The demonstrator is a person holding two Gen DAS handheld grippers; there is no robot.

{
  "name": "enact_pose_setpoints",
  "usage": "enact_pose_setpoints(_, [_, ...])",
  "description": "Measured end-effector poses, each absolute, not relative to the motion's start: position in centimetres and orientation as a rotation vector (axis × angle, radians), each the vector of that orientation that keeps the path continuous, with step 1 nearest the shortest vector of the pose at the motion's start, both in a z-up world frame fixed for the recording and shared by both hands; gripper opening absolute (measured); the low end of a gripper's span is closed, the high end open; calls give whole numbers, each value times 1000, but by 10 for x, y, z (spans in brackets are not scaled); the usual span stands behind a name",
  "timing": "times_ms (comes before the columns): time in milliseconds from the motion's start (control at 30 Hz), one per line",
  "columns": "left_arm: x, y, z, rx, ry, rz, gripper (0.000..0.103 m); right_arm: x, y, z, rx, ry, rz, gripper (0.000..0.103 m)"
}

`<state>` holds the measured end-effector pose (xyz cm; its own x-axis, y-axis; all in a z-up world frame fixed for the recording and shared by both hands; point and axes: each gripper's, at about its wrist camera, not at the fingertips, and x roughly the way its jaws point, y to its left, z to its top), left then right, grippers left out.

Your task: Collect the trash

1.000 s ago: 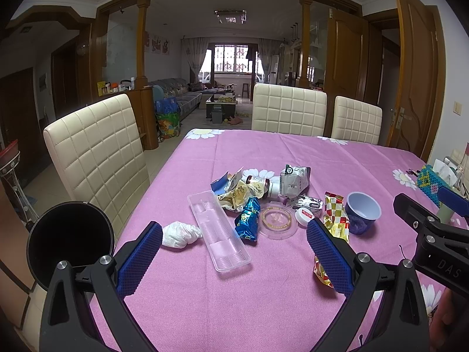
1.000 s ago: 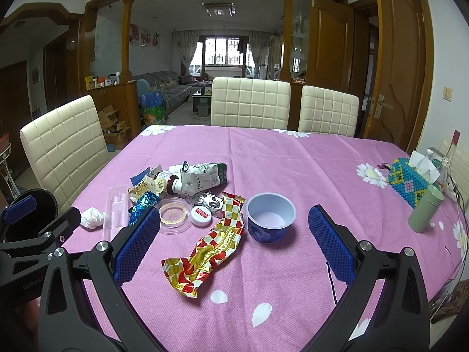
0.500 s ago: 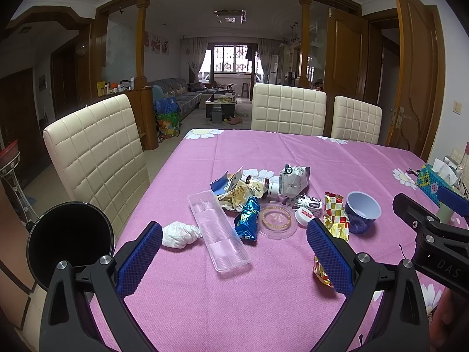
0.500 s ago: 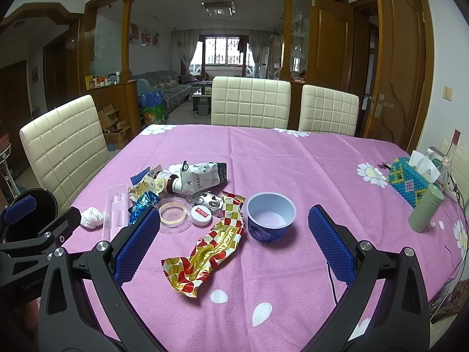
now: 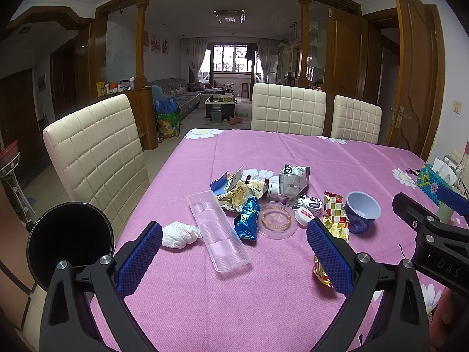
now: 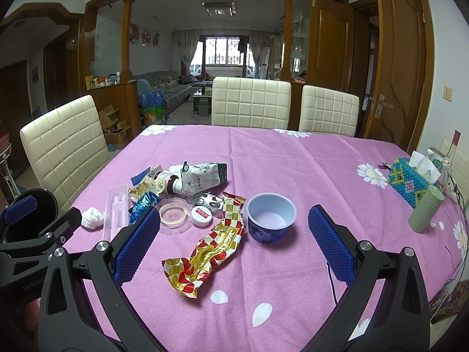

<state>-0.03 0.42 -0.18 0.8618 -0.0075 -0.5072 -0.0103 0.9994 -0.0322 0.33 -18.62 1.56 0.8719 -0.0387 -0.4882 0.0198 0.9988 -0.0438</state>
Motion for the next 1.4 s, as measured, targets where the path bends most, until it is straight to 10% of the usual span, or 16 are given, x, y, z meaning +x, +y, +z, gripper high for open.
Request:
enact_pose_setpoints(933, [102,5,-98,45,797,126,96,89,-179,-94,-32,837,25,94])
enact_pose_setpoints(1167, [111,10,-122,39,888,107,95,93,-171,-108,-40,866,37,64])
enact_pose_setpoints(1233, [110,15,-122,17,890,89,85,90,-169,-108,-43,867,52,46])
enact_pose_setpoints(1300, [109,23,-123,-33,907,69,52,86,-167,-108,-43,863,76,23])
enact_pose_setpoints(1400, [105,30,-121,-62,890,44,50,78,-163,-106,-58,824,62,18])
